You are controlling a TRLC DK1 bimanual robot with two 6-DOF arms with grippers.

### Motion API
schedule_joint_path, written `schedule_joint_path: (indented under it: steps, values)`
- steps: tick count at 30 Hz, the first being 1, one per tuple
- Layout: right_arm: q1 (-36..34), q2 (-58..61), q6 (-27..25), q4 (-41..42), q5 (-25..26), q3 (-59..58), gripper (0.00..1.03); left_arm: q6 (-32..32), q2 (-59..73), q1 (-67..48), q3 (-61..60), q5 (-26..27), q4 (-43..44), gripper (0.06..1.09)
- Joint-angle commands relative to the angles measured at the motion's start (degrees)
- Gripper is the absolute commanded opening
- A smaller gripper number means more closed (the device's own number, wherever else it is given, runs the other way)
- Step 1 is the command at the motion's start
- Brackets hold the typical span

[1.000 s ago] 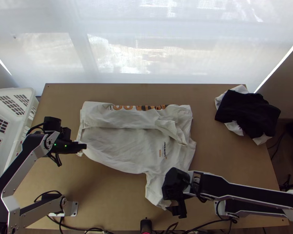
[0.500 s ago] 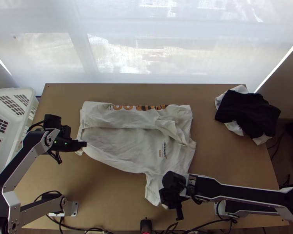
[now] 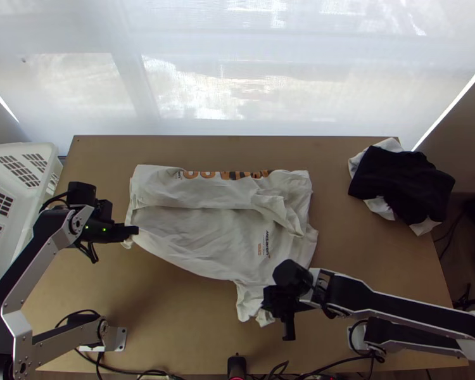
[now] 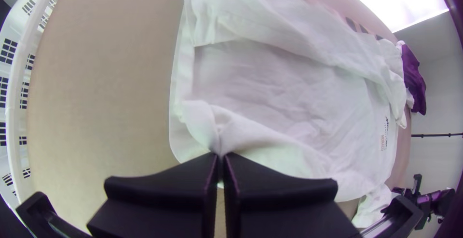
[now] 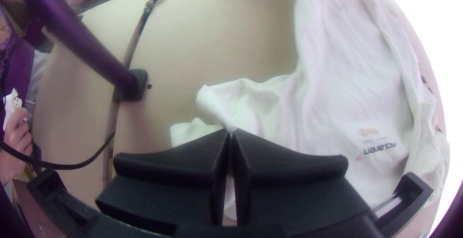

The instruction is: Fold the t-shirt

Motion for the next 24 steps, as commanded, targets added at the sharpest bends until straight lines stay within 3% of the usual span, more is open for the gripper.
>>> schedule_joint_path:
  steps: [1,12,24]
  values:
    - [-10.8,-3.8,-0.2,-2.7,0.8,2.5,0.03,0.0,-0.5,0.2,2.4,0.0,-0.8,0.09]
    - [-23.4,-4.9,-2.1,-4.1,2.4,8.5,0.03,2.9,-0.5,0.3,6.2,-0.1,-0.8,0.09]
    - [-32.7,-4.0,-2.4,-3.4,3.5,12.4,0.03,5.8,-0.5,1.8,7.4,-0.1,-0.1,0.09]
